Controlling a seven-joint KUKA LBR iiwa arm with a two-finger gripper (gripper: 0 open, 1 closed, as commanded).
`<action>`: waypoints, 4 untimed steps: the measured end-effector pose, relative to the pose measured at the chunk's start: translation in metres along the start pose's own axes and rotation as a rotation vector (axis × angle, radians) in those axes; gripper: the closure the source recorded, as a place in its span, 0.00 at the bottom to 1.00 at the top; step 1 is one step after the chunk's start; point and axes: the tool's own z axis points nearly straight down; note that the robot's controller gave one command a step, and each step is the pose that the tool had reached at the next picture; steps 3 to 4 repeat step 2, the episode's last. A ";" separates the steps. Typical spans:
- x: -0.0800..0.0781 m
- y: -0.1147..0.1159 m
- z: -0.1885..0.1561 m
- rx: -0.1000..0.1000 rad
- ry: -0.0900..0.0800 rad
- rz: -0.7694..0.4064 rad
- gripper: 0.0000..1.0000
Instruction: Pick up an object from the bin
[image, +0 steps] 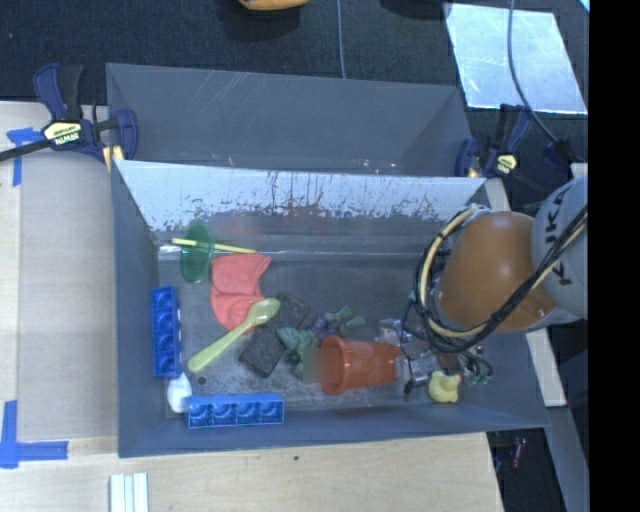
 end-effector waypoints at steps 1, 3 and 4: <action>-0.002 0.001 -0.058 -0.006 0.007 -0.046 1.00; -0.014 -0.011 -0.135 0.000 -0.005 -0.022 1.00; -0.014 -0.011 -0.135 0.000 -0.005 -0.022 1.00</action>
Offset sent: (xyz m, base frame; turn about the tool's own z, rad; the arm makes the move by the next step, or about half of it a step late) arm 0.0106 -0.0061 0.1305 -0.0236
